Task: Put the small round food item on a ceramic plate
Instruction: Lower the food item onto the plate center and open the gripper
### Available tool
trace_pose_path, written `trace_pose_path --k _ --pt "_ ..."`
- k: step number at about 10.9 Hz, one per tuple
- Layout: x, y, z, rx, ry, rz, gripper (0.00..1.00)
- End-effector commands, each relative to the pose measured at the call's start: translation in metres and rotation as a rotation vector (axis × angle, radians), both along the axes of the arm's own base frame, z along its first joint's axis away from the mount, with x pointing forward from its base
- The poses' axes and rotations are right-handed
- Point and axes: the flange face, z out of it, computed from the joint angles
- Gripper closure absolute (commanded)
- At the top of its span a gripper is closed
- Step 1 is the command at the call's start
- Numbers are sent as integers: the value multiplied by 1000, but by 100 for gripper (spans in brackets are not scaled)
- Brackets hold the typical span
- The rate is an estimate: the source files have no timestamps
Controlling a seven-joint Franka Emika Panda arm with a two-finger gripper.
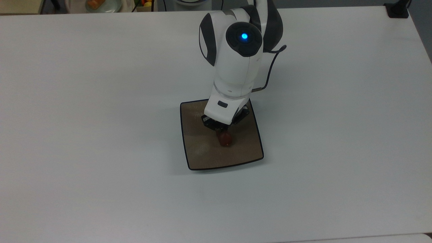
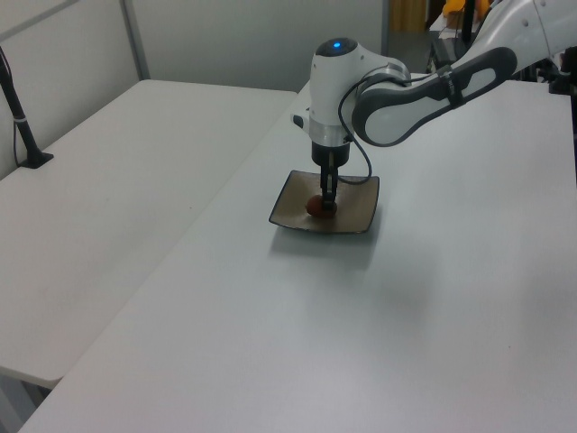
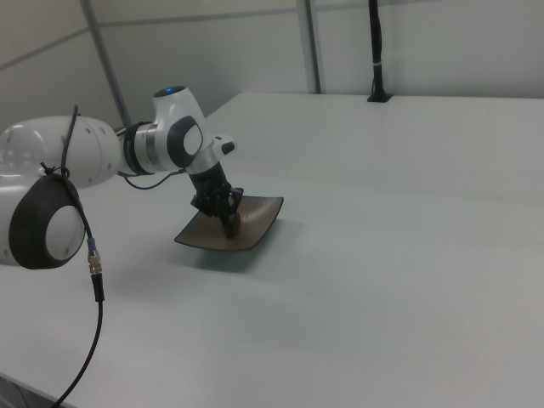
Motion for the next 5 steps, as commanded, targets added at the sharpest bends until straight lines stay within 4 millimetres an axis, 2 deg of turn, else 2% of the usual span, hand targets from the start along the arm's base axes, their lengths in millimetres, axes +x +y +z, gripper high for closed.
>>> trace_pose_path --k 1,2,4,5 --pt "-2 3 -7 -18 -15 -2 71" --pt "-2 1 -9 -19 -14 -4 37" --pt "-1 -1 -8 -20 -14 -5 0" --pt "-1 -1 -7 -20 -15 -3 0"
